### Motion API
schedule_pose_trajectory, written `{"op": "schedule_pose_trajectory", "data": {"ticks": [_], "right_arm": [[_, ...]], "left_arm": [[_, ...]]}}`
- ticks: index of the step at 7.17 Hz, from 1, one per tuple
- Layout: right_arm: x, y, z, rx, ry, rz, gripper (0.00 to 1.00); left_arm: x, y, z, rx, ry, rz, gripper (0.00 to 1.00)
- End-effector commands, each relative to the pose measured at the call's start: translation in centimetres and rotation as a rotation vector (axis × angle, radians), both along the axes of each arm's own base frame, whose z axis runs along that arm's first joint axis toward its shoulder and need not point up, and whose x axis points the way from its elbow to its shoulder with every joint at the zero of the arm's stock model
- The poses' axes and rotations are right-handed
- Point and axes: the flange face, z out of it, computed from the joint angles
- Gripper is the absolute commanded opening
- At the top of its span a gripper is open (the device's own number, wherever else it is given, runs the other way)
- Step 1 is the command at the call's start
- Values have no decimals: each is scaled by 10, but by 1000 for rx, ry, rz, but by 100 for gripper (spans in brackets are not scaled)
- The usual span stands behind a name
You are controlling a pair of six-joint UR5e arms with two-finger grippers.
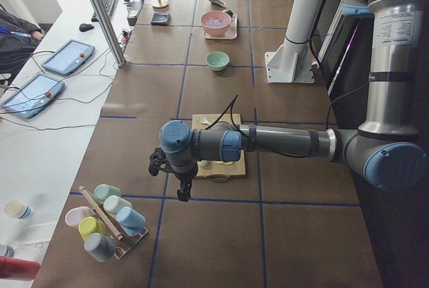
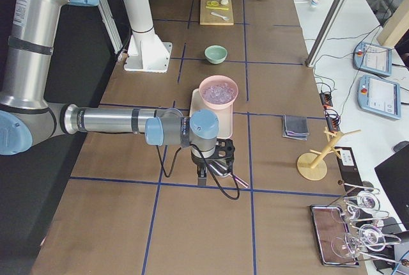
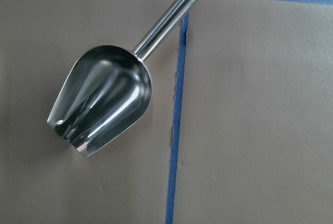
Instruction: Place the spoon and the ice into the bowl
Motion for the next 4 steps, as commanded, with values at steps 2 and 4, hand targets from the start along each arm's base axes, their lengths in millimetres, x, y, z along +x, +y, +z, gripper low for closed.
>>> {"op": "schedule_pose_trajectory", "data": {"ticks": [2, 4], "right_arm": [[0, 0, -1, 3, -2, 0, 100], [-1, -1, -1, 3, -2, -2, 100]], "left_arm": [[0, 1, 0, 0, 2, -1, 100], [2, -5, -14, 67, 11, 5, 100]]}}
